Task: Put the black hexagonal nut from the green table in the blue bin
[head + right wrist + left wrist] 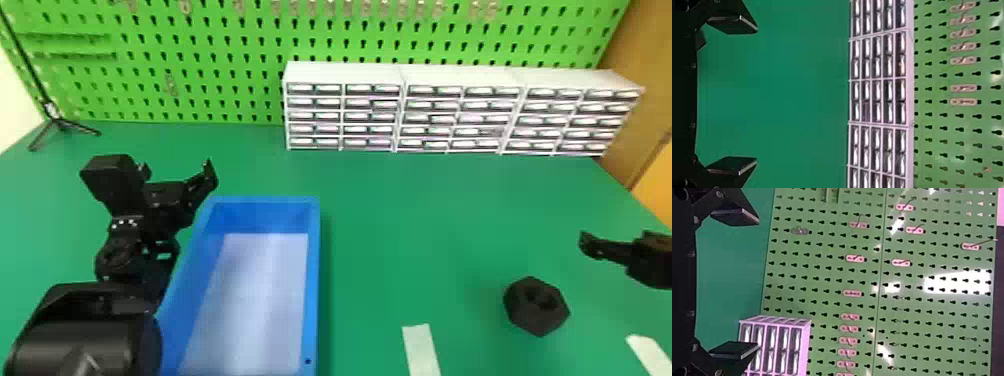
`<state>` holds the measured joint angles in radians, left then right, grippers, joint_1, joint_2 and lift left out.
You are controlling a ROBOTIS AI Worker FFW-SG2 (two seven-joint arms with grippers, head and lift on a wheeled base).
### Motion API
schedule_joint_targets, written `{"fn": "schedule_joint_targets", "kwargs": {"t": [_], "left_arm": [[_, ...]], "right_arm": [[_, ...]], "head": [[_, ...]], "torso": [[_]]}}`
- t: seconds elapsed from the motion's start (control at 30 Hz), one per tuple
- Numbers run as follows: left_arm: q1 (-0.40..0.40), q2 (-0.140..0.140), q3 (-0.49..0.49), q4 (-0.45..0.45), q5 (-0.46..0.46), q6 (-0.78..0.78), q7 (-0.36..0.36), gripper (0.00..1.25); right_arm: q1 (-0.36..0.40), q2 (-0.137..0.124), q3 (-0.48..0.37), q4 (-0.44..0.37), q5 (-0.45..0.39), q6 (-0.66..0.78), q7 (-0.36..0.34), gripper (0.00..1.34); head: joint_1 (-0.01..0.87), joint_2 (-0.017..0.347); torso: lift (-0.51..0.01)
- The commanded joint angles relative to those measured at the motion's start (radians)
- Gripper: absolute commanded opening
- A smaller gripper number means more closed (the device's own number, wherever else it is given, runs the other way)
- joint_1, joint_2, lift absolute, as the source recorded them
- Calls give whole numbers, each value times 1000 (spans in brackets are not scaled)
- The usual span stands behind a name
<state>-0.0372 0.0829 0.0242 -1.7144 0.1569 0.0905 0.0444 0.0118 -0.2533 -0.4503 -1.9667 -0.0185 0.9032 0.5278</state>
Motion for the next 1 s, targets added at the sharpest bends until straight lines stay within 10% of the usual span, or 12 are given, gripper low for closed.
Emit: {"fn": "schedule_joint_targets", "kwargs": {"t": [0.0,0.43,0.7,0.97], "left_arm": [[0,0,2,-1,0,0,0,1086],[2,0,5,-2,-5,0,0,1086],[-3,0,0,-2,-11,0,0,1085],[-1,0,3,-2,-13,0,0,1086]], "right_arm": [[5,-24,-5,-32,41,80,63,1212],[33,-55,13,-87,250,244,316,1212],[0,-98,140,-69,626,270,663,1213],[4,-107,177,-37,638,270,736,1213]], "head": [[686,28],[686,28],[686,28],[686,28]], "torso": [[-96],[-96],[-96],[-96]]}}
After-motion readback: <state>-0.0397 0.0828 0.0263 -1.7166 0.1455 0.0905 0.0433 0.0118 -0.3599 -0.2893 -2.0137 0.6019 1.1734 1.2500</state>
